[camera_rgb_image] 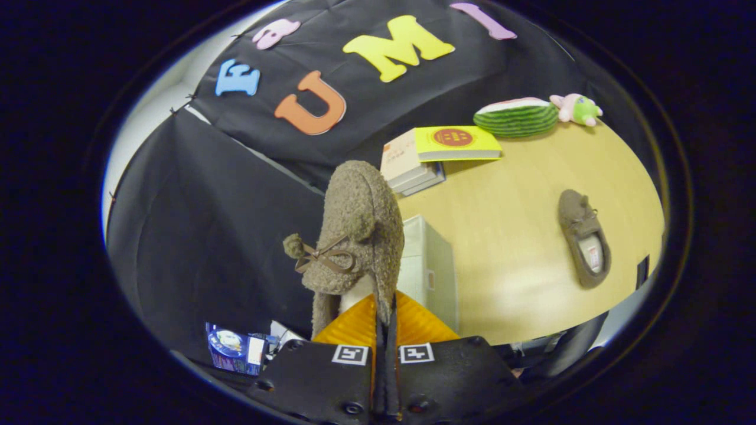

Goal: Open the storage box then place both shoes into the box .Put the left shoe in first, then the right shoe, with the right side of both shoes facing outward in a uniform manner.

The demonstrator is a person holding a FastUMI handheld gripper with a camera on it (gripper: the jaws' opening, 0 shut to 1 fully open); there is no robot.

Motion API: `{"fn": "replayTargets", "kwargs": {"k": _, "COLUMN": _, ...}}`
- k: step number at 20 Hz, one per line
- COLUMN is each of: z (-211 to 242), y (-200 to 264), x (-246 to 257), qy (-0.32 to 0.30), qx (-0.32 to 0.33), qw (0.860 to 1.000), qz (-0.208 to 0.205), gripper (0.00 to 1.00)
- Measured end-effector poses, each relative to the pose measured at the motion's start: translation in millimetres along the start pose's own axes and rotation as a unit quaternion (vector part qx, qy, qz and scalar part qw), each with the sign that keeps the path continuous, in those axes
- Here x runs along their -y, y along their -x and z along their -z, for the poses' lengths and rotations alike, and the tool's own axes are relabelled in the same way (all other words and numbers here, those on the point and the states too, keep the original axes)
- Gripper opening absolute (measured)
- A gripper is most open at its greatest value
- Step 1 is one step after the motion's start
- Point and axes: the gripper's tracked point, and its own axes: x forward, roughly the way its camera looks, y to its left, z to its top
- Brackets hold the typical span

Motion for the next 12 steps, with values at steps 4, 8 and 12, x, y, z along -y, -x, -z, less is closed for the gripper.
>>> {"fn": "replayTargets", "kwargs": {"k": 4, "z": 12.9, "y": -37.9, "x": -39.7, "qy": -0.005, "qx": -0.008, "qw": 1.0, "qz": -0.006, "gripper": 0.06}}
{"fn": "replayTargets", "kwargs": {"k": 8, "z": 37.8, "y": -92.3, "x": -44.4, "qy": -0.012, "qx": -0.035, "qw": 0.999, "qz": 0.013, "gripper": 0.06}}
{"fn": "replayTargets", "kwargs": {"k": 12, "z": 69.4, "y": -142.7, "x": -19.5, "qy": -0.048, "qx": -0.075, "qw": 0.995, "qz": 0.046, "gripper": 0.06}}
